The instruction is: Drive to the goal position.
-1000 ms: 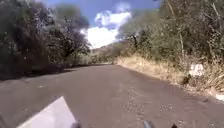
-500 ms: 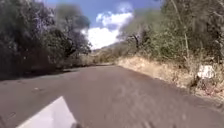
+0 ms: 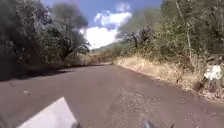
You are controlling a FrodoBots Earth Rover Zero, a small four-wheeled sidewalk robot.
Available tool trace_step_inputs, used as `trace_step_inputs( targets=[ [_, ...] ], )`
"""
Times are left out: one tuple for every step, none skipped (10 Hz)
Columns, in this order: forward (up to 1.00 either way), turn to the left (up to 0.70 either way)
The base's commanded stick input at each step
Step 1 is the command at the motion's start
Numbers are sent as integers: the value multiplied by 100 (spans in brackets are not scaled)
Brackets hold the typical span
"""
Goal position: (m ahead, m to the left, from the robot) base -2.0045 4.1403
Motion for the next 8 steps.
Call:
trace_step_inputs(
  targets=[
    [50, 0],
    [50, 0],
    [50, 0],
    [50, 0],
    [50, 0],
    [50, 0],
    [50, 0],
    [50, 0]
  ],
)
